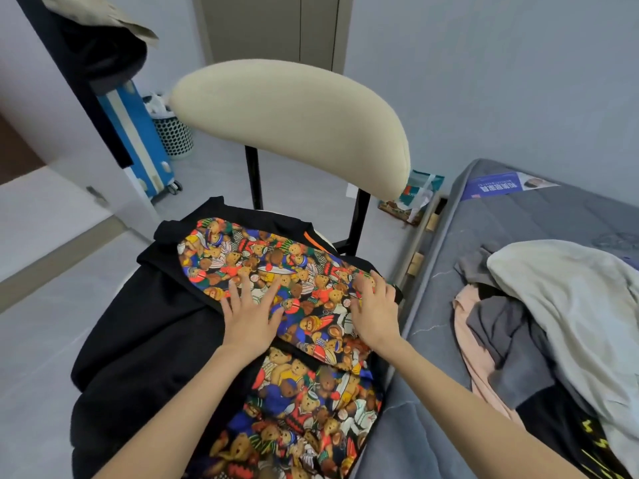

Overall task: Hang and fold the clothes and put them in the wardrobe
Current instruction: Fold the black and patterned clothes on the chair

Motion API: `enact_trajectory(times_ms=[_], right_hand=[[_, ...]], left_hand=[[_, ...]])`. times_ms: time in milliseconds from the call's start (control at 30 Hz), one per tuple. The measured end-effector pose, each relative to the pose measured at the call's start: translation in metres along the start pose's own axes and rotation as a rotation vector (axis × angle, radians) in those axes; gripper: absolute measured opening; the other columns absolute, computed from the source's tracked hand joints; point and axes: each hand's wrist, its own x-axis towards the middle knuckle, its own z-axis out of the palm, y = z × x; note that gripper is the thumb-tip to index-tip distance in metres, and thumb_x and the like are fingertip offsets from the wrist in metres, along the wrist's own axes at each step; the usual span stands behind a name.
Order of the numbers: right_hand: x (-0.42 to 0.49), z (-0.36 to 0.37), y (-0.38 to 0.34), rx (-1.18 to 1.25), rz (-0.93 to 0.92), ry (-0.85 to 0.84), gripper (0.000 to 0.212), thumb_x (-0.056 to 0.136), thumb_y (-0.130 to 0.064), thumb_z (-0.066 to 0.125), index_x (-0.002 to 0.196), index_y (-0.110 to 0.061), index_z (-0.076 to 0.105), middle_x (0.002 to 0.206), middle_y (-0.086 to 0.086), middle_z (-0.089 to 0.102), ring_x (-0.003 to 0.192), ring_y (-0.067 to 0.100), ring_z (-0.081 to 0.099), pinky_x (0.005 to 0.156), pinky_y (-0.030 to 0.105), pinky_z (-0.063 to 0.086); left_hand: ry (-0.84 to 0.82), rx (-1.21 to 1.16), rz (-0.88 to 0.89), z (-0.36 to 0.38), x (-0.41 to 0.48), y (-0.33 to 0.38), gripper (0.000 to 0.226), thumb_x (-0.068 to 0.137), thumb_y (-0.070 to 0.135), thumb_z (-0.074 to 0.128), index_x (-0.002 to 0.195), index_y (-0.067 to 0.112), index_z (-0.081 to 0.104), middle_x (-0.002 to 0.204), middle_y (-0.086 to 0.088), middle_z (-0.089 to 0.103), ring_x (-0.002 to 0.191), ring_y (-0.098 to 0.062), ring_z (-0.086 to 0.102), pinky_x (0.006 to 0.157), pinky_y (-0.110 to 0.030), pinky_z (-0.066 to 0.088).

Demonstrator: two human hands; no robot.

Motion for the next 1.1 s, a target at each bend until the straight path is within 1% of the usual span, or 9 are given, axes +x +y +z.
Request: enact_trajectory(times_ms=[267, 500, 600, 667, 733, 800, 900, 1000, 1100], right_hand=[[0.029, 0.023, -0.086, 0.024, -0.323, -0.203, 0.048, 0.099, -0.026, 0.044, 0.146, -0.026, 0.036, 0.159, 0.002, 0.021, 0.145, 0.027, 0.015, 0.118, 0.046, 0.020], [0.094, 0.047, -0.130, 0.021, -0.236, -0.284, 0.058, 0.099, -0.037, 0.044, 0.152, -0.027, 0.020, 0.161, 0.012, 0.015, 0.148, 0.034, 0.008, 0.119, 0.050, 0.008], [0.118, 0.059, -0.137, 0.030, -0.115, -0.303, 0.071, 0.096, -0.054, 0.044, 0.153, -0.024, 0.015, 0.152, 0.013, 0.034, 0.142, 0.035, 0.026, 0.116, 0.054, 0.015], [0.127, 0.064, -0.139, 0.059, -0.074, -0.336, 0.076, 0.092, -0.060, 0.048, 0.149, -0.016, 0.025, 0.138, 0.012, 0.052, 0.128, 0.032, 0.047, 0.109, 0.049, 0.034], [0.131, 0.064, -0.140, 0.088, -0.100, -0.323, 0.063, 0.089, -0.060, 0.053, 0.131, -0.013, 0.050, 0.109, 0.008, 0.068, 0.101, 0.026, 0.064, 0.086, 0.040, 0.052], [0.134, 0.056, -0.142, 0.071, -0.206, -0.185, 0.048, 0.090, -0.058, 0.054, 0.109, -0.014, 0.063, 0.080, 0.001, 0.068, 0.078, 0.022, 0.066, 0.063, 0.033, 0.051], [0.142, 0.040, -0.142, 0.106, -0.286, 0.081, 0.043, 0.091, -0.058, 0.052, 0.101, -0.018, 0.065, 0.078, 0.001, 0.069, 0.076, 0.023, 0.066, 0.061, 0.037, 0.052], [0.147, 0.035, -0.133, 0.117, -0.227, 0.046, 0.044, 0.090, -0.057, 0.055, 0.114, -0.020, 0.061, 0.094, 0.004, 0.070, 0.090, 0.024, 0.065, 0.067, 0.036, 0.050], [0.142, 0.045, -0.108, -0.056, -0.153, -0.205, 0.066, 0.089, -0.058, 0.055, 0.141, -0.020, 0.040, 0.133, 0.011, 0.053, 0.125, 0.032, 0.045, 0.101, 0.042, 0.041]], left_hand=[[0.372, -0.589, -0.347, -0.048, 0.020, -0.051, 0.040, 0.095, 0.016, 0.055, 0.136, 0.016, 0.050, 0.153, -0.016, 0.013, 0.141, -0.033, 0.016, 0.107, -0.034, 0.028], [0.376, -0.841, -0.565, -0.056, 0.046, -0.082, 0.050, 0.088, 0.025, 0.069, 0.133, 0.023, 0.047, 0.149, -0.012, 0.021, 0.133, -0.036, 0.032, 0.106, -0.040, 0.035], [0.449, -0.862, -0.546, -0.052, 0.055, -0.086, 0.048, 0.087, 0.018, 0.070, 0.129, 0.018, 0.048, 0.143, -0.010, 0.031, 0.123, -0.033, 0.047, 0.104, -0.043, 0.042], [0.515, -0.854, -0.510, -0.051, 0.059, -0.085, 0.045, 0.086, 0.012, 0.070, 0.126, 0.015, 0.048, 0.139, -0.008, 0.036, 0.117, -0.029, 0.053, 0.099, -0.039, 0.046], [0.589, -0.830, -0.463, -0.050, 0.062, -0.083, 0.044, 0.086, 0.006, 0.068, 0.125, 0.014, 0.049, 0.136, -0.005, 0.040, 0.117, -0.023, 0.053, 0.093, -0.027, 0.044], [0.668, -0.811, -0.375, -0.052, 0.065, -0.081, 0.046, 0.087, 0.001, 0.065, 0.128, 0.015, 0.049, 0.137, -0.001, 0.043, 0.122, -0.014, 0.048, 0.095, -0.015, 0.037], [0.743, -0.791, -0.221, -0.061, 0.071, -0.075, 0.051, 0.091, 0.001, 0.059, 0.138, 0.018, 0.046, 0.145, 0.006, 0.040, 0.124, 0.007, 0.034, 0.092, 0.007, 0.025], [0.645, -0.722, -0.254, -0.066, 0.081, -0.071, 0.055, 0.093, 0.002, 0.057, 0.142, 0.022, 0.042, 0.155, 0.004, 0.028, 0.136, -0.008, 0.030, 0.107, -0.012, 0.026], [0.408, -0.442, -0.477, -0.063, 0.078, -0.065, 0.070, 0.090, 0.007, 0.062, 0.148, 0.029, 0.029, 0.161, -0.003, -0.002, 0.142, -0.032, 0.011, 0.112, -0.049, 0.020]])
